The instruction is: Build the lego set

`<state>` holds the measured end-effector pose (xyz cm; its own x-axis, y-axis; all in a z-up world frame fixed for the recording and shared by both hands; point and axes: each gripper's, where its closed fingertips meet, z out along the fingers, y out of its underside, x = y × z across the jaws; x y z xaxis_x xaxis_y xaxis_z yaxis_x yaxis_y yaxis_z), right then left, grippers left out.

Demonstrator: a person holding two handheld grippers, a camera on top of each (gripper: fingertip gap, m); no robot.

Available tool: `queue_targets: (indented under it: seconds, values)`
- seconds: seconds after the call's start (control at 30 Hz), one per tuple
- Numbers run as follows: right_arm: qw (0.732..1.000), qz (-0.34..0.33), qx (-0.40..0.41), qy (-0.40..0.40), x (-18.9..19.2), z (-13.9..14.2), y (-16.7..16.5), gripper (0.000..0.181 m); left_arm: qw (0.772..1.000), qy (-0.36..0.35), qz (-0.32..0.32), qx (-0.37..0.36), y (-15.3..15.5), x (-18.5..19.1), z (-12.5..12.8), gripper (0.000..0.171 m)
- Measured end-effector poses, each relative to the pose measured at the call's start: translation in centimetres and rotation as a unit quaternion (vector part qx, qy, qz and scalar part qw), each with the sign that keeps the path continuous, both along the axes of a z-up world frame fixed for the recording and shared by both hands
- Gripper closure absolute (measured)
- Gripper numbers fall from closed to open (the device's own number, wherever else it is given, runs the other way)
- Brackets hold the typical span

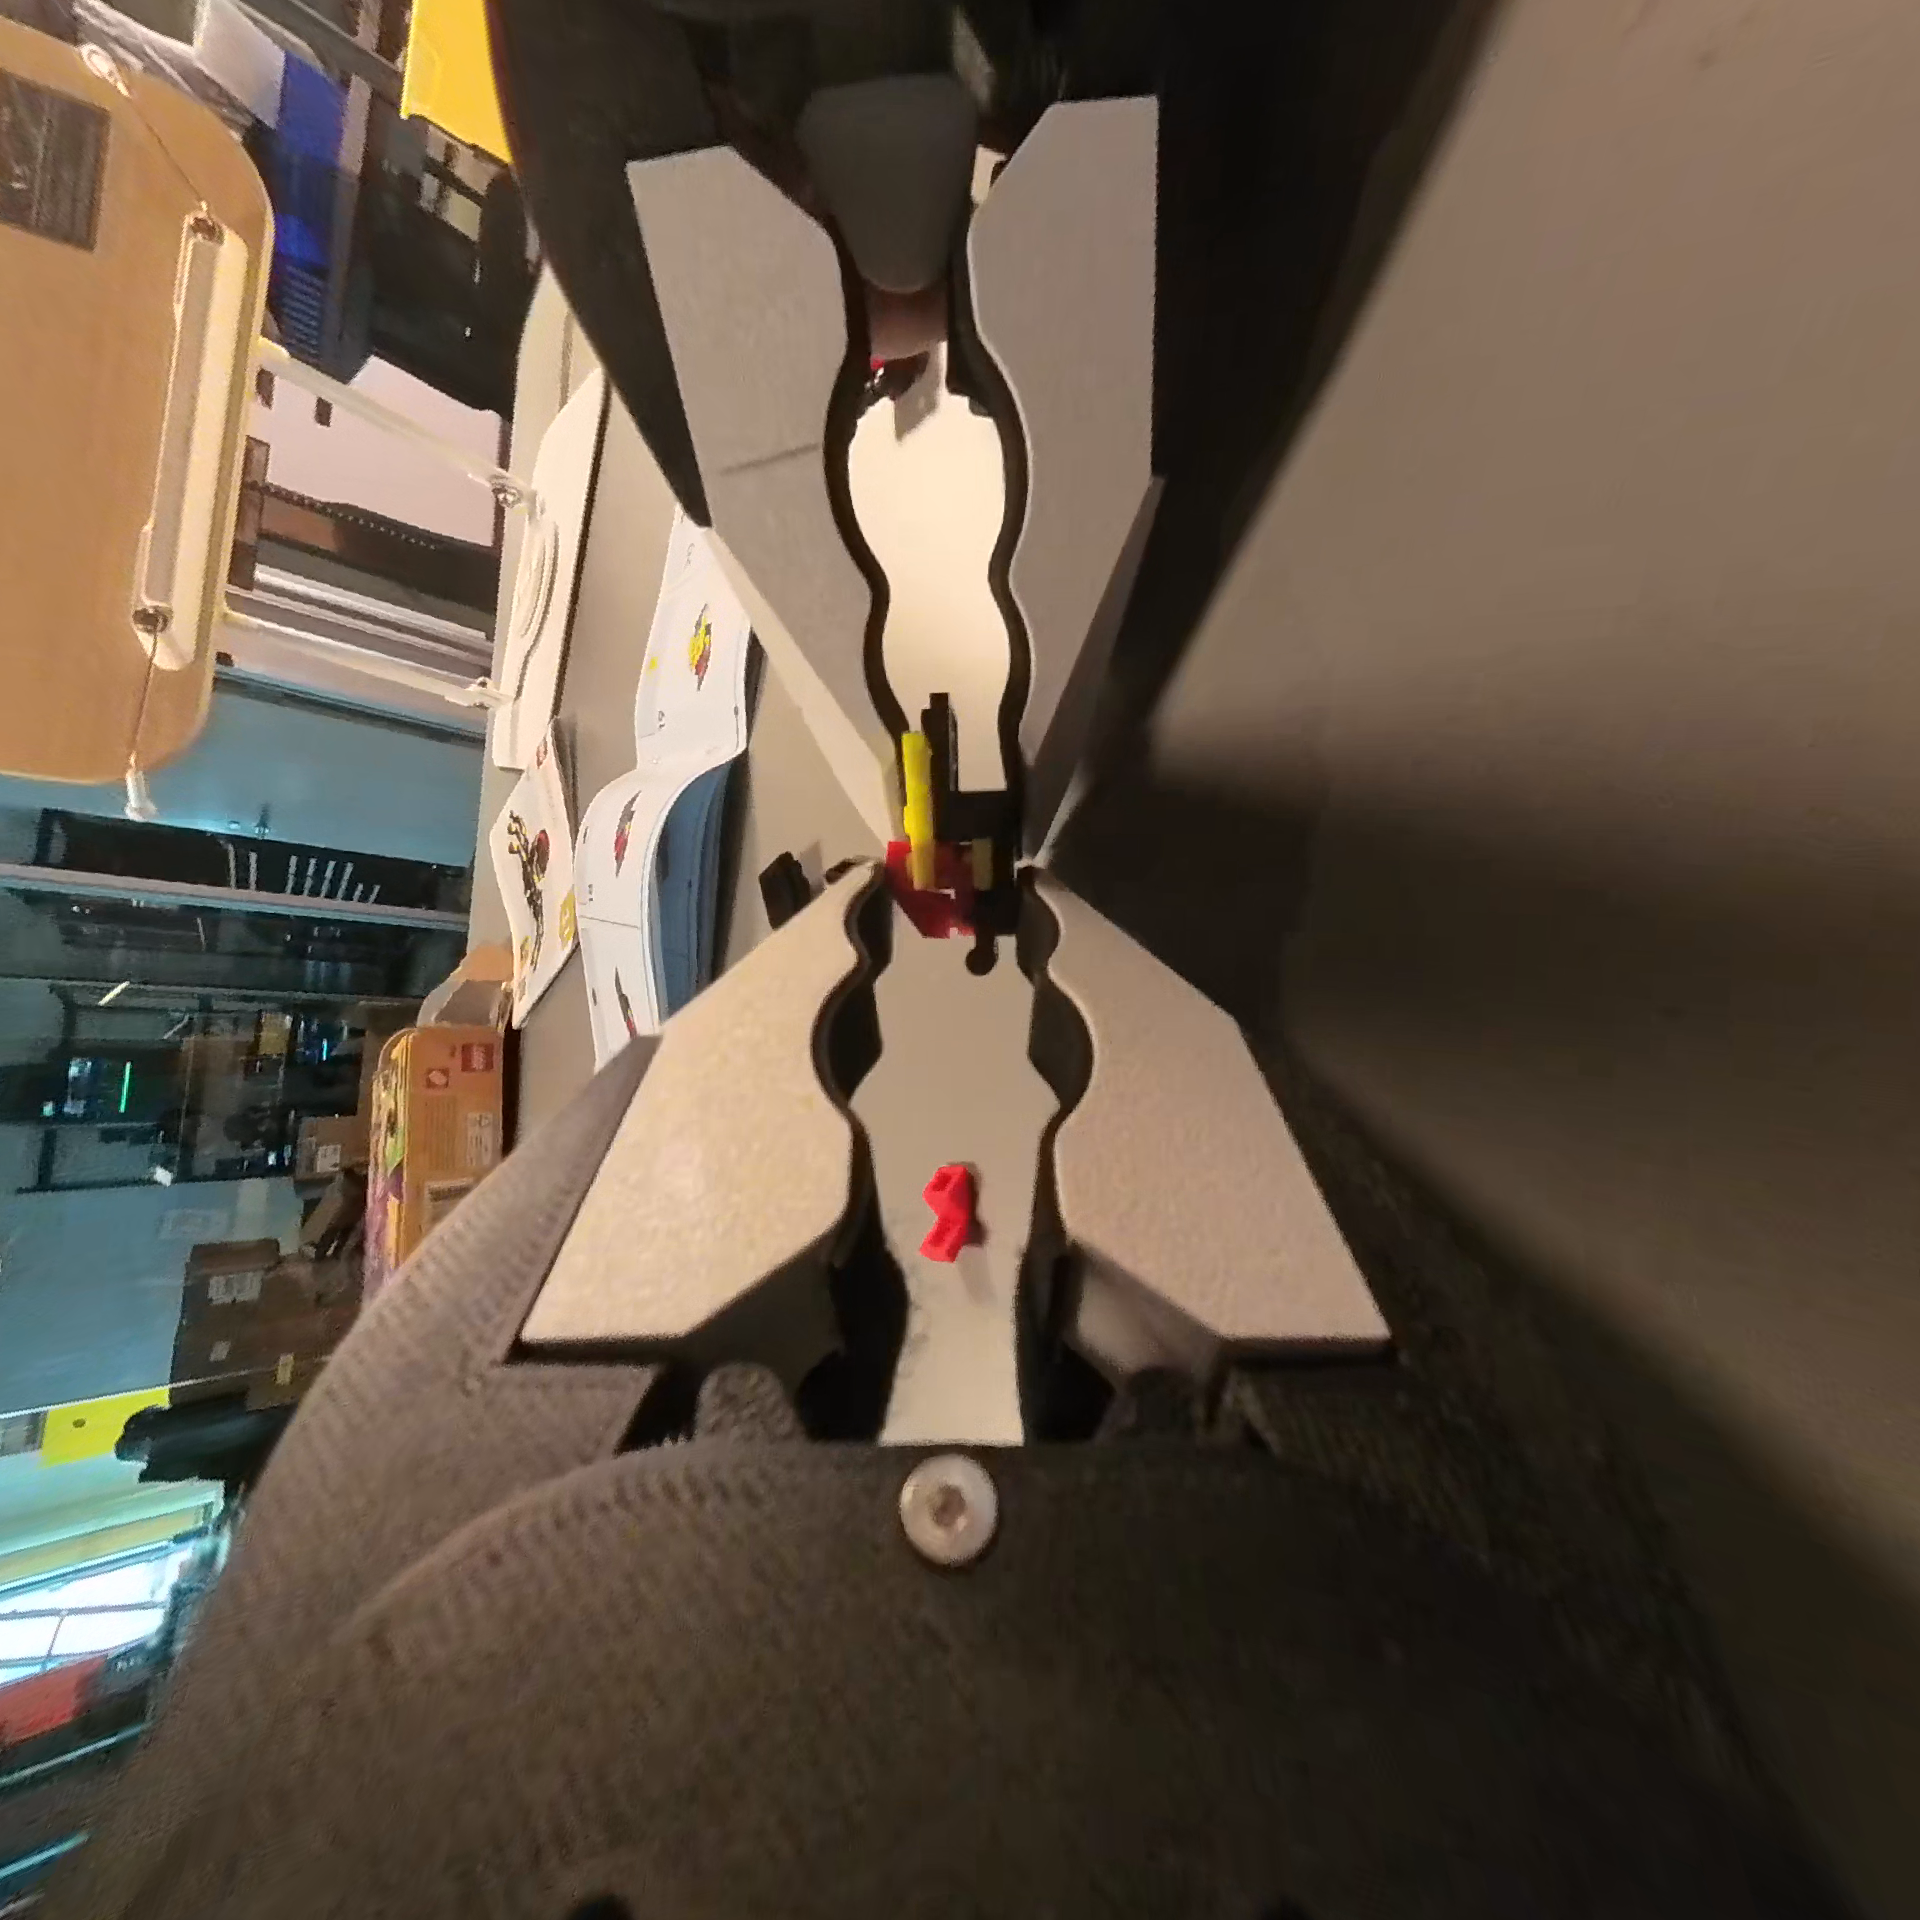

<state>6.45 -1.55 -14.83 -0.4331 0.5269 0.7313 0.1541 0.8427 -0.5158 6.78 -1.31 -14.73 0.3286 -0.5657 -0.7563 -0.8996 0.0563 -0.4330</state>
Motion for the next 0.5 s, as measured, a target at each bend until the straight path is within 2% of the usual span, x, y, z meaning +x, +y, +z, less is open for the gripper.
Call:
queue_targets:
  seconds: [0.2,0.33,0.4,0.5]
  values:
    - [1.000,0.005,0.009,0.000,0.0,0.0,-0.2,0.165,0.999,-0.050,0.006,-0.019,-0.2,0.1,-0.2,0.151]
    - [1.000,-0.006,-0.017,0.010,-0.1,0.4,0.0,0.165,0.997,-0.076,0.020,-0.025,0.1,-0.1,0.2,0.151]
    - [0.999,0.006,-0.006,0.041,-0.2,1.2,-0.3,0.157,0.995,-0.083,0.042,-0.045,0.3,-0.5,-0.2,0.151]
    - [0.998,0.014,0.024,0.056,-0.1,1.6,-0.8,0.159,0.992,-0.100,0.054,-0.061,0.4,-0.7,-0.2,0.151]
